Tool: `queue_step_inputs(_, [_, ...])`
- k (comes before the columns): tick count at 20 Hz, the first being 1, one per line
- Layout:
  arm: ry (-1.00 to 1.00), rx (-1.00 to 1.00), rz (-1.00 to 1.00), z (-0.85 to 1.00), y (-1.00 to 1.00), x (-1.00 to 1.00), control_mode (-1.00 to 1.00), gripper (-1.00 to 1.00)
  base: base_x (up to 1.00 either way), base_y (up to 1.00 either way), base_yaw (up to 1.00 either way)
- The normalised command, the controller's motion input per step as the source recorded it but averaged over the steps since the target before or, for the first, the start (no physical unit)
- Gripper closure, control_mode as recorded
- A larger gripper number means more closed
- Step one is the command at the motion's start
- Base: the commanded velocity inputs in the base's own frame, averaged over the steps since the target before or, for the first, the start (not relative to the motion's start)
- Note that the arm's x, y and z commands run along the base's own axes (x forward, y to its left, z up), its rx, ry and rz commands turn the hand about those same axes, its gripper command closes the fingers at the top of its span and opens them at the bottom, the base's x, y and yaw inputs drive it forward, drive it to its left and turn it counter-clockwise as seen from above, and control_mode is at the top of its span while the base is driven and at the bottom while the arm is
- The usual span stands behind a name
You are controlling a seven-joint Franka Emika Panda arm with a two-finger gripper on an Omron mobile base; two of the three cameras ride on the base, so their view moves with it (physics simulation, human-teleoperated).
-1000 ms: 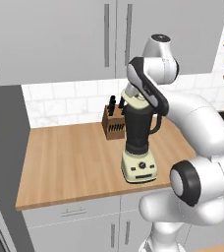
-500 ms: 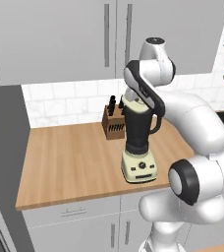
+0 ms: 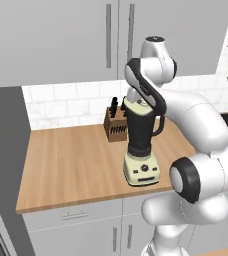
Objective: Close the lid blender by securely placing the lid on top.
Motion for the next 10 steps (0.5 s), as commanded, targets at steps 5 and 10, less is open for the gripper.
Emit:
queue_step_inputs(5, [0.1, -0.01, 0.0, -0.21, 0.0, 0.02, -1.0, 1.0, 0.0, 0.0, 0.0])
queue_step_inputs(10, [0.02, 0.0, 0.01, -0.13, 0.0, 0.0, -1.0, 1.0, 0.0, 0.0, 0.0])
